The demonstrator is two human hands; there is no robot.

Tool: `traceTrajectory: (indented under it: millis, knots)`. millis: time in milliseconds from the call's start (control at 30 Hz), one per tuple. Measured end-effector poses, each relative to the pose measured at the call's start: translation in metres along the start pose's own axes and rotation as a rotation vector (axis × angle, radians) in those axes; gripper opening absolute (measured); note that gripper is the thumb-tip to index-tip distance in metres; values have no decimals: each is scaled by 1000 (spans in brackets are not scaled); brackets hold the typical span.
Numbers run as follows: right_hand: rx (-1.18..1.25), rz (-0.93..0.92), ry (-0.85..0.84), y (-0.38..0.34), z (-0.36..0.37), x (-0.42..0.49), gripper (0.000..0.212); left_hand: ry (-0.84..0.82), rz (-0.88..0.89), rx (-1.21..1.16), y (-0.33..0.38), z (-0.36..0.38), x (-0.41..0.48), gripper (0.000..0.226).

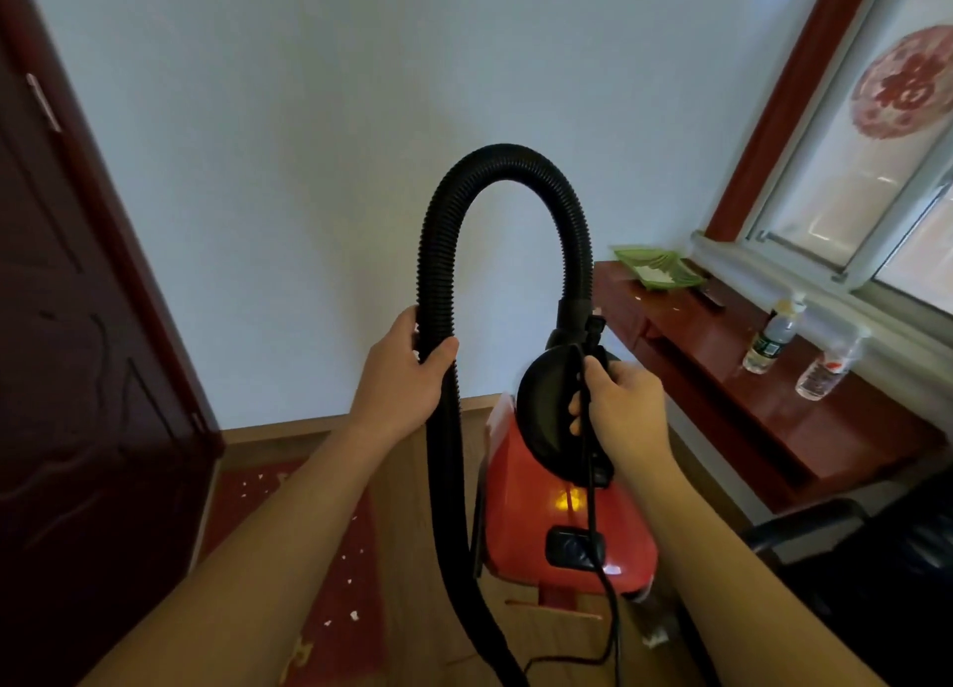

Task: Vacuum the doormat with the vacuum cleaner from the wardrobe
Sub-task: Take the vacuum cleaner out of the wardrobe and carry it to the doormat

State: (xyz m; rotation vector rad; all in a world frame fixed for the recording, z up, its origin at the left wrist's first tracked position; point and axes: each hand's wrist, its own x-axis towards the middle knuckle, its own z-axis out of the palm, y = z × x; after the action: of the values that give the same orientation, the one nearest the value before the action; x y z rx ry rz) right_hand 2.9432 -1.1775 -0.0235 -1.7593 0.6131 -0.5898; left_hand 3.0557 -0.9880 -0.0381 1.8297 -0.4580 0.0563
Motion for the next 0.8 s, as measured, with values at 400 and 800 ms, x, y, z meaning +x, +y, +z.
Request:
traceTrajectory:
  millis: [400,800]
  knots:
    - [67,148,-115,60,10,112,31,5,-136,104,-43,73,75,26]
    - [128,311,-431,149,-8,233,30,206,-372,159,-84,182,103,15]
